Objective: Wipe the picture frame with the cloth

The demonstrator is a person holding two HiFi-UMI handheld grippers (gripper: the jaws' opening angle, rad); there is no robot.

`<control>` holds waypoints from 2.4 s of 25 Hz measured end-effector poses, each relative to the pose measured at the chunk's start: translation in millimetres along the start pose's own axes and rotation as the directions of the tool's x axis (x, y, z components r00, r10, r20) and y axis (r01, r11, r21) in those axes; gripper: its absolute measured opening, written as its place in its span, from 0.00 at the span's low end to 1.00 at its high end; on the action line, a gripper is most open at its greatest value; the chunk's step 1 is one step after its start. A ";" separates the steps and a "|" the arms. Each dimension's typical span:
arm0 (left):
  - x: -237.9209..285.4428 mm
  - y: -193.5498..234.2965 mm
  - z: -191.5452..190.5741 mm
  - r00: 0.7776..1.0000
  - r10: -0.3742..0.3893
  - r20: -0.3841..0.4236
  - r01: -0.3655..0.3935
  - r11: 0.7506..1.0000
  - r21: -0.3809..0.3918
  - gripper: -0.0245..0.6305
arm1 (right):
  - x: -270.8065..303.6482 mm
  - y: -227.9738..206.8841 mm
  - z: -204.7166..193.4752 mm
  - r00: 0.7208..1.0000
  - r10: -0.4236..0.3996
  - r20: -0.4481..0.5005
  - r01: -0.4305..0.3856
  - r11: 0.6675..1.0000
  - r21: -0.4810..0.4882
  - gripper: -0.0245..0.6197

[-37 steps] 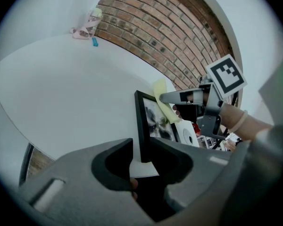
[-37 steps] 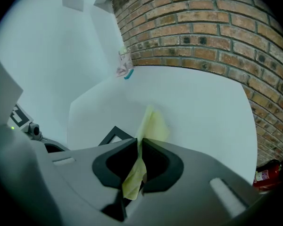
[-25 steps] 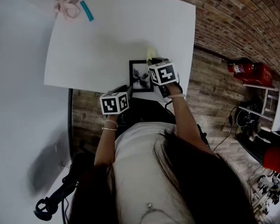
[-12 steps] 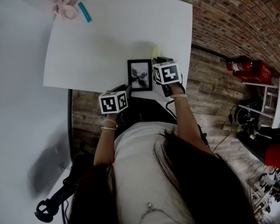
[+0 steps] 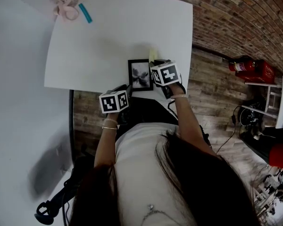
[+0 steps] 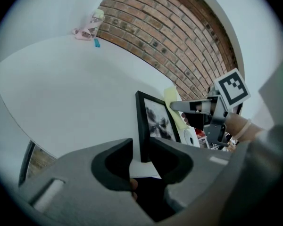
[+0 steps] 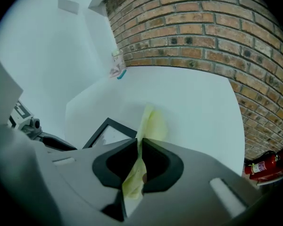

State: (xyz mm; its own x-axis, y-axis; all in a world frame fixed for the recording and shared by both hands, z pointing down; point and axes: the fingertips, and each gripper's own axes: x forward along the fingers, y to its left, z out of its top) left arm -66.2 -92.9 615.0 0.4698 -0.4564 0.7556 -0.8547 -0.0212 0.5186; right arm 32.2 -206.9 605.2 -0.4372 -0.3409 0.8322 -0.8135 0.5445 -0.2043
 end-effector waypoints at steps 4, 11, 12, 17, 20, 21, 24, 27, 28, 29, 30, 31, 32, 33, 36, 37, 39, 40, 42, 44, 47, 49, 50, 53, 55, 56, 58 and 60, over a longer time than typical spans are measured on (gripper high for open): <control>-0.3 -0.3 0.2 1.000 0.000 0.002 0.000 1.000 -0.002 0.21 | -2.4 2.7 -5.0 1.000 -0.003 -0.005 0.003 1.000 -0.004 0.10; -0.2 0.0 -0.1 1.000 -0.003 0.000 0.003 1.000 -0.001 0.21 | -5.4 7.4 -12.3 1.000 -0.009 -0.009 0.009 1.000 -0.009 0.10; -0.6 -0.1 -0.2 1.000 -0.003 0.000 0.003 1.000 -0.001 0.21 | -6.2 8.1 -13.3 1.000 -0.010 -0.009 0.010 1.000 -0.007 0.10; -0.5 -0.6 0.2 1.000 -0.005 0.001 0.005 1.000 0.002 0.21 | -8.8 10.5 -19.0 1.000 -0.019 -0.014 0.019 1.000 -0.007 0.10; -0.3 -0.7 0.5 1.000 -0.008 0.002 0.008 1.000 0.003 0.21 | -10.4 12.4 -22.4 1.000 -0.023 -0.016 0.023 1.000 -0.012 0.10; -0.1 -0.6 0.6 1.000 -0.009 0.002 0.009 1.000 0.003 0.21 | -10.7 13.2 -23.7 1.000 -0.025 -0.017 0.024 1.000 -0.013 0.10; 0.2 -0.8 0.3 1.000 -0.011 0.001 0.011 1.000 0.005 0.21 | -12.2 15.2 -28.4 0.999 -0.026 -0.019 0.026 1.000 -0.014 0.10; -0.1 -1.1 0.2 1.000 -0.012 -0.001 0.012 1.000 0.005 0.21 | -14.4 17.3 -31.4 0.999 -0.026 -0.021 0.026 1.000 -0.013 0.10; -0.3 -1.1 0.1 1.000 -0.013 -0.001 0.013 1.000 0.005 0.21 | -15.0 18.0 -32.4 0.999 -0.026 -0.023 0.026 1.000 -0.014 0.10; -0.3 -1.2 -0.1 1.000 -0.014 -0.001 0.014 1.000 0.005 0.20 | -15.5 18.6 -33.6 0.999 -0.027 -0.024 0.027 1.000 -0.016 0.10; -0.1 -1.3 -0.1 1.000 -0.015 -0.002 0.015 1.000 0.005 0.20 | -15.9 19.2 -34.8 0.999 -0.029 -0.026 0.028 0.999 -0.018 0.10; 0.0 -1.5 -0.1 1.000 -0.017 -0.002 0.017 1.000 0.006 0.20 | -16.2 19.7 -36.2 0.999 -0.030 -0.028 0.029 0.999 -0.021 0.10; 0.1 -1.6 -0.1 1.000 -0.018 -0.002 0.018 1.000 0.007 0.20 | -16.6 20.4 -37.5 0.999 -0.032 -0.030 0.031 0.999 -0.023 0.10; 0.2 -1.5 -0.1 1.000 -0.019 -0.002 0.019 1.000 0.007 0.20 | -17.0 21.0 -38.7 0.999 -0.034 -0.031 0.033 0.999 -0.025 0.10; 0.5 -1.3 -0.1 1.000 -0.022 -0.004 0.022 1.000 0.008 0.20 | -18.2 22.8 -41.9 0.999 -0.040 -0.034 0.039 0.999 -0.031 0.10; 0.4 -1.2 -0.1 1.000 -0.022 -0.004 0.022 1.000 0.008 0.20 | -18.6 23.5 -42.8 0.999 -0.042 -0.035 0.041 0.999 -0.033 0.10; 0.1 -0.8 0.2 1.000 -0.023 -0.003 0.023 1.000 0.010 0.20 | -19.4 25.3 -44.5 0.998 -0.044 -0.036 0.043 0.998 -0.035 0.10; -0.1 -0.6 0.3 1.000 -0.024 -0.002 0.024 1.000 0.010 0.20 | -19.8 26.1 -45.4 0.998 -0.046 -0.037 0.044 0.998 -0.036 0.10; -0.1 -0.3 -0.1 1.000 -0.026 -0.004 0.026 1.000 0.011 0.20 | -20.5 27.8 -47.8 0.998 -0.048 -0.038 0.047 0.998 -0.037 0.10; 0.1 -0.4 -0.5 1.000 -0.029 -0.006 0.029 0.999 0.012 0.20 | -21.5 29.1 -50.3 0.998 -0.051 -0.039 0.049 0.998 -0.037 0.10; 0.1 -0.5 -0.6 0.999 -0.031 -0.008 0.031 0.999 0.015 0.20 | -22.9 31.1 -53.3 0.998 -0.055 -0.039 0.054 0.998 -0.039 0.10; -0.1 -0.6 -0.3 0.999 -0.031 -0.006 0.031 0.999 0.016 0.20 | -23.9 32.3 -54.8 0.998 -0.058 -0.039 0.057 0.998 -0.041 0.10; 0.0 -0.7 -0.1 0.999 -0.031 -0.005 0.031 0.999 0.017 0.20 | -24.4 32.6 -55.7 0.997 -0.060 -0.040 0.058 0.997 -0.041 0.10; 0.9 -0.7 -0.3 0.999 -0.034 -0.005 0.034 0.999 0.018 0.20 | -25.2 33.6 -58.9 0.997 -0.065 -0.043 0.063 0.997 -0.044 0.10; 0.9 -0.6 -1.0 0.999 -0.036 -0.006 0.036 0.999 0.019 0.20 | -25.7 35.0 -61.4 0.997 -0.067 -0.045 0.065 0.997 -0.047 0.10; 0.6 -0.5 -1.1 0.999 -0.038 -0.007 0.038 0.999 0.021 0.20 | -26.1 35.8 -62.2 0.997 -0.069 -0.046 0.067 0.997 -0.049 0.10; 0.3 -0.7 -0.8 0.999 -0.040 -0.009 0.040 0.999 0.023 0.20 | -27.3 37.1 -63.2 0.996 -0.072 -0.047 0.069 0.996 -0.051 0.10; 0.1 -1.2 -0.9 0.999 -0.041 -0.011 0.041 0.999 0.024 0.20 | -28.4 37.9 -64.9 0.996 -0.075 -0.049 0.072 0.996 -0.053 0.10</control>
State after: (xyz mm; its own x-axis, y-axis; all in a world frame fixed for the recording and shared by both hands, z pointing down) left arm -64.9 -92.2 614.8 0.5066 -0.4456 0.7381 -0.8399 -0.0615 0.5393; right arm 38.6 -126.9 607.2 -0.3558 -0.3427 0.8694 -0.8213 0.5585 -0.1160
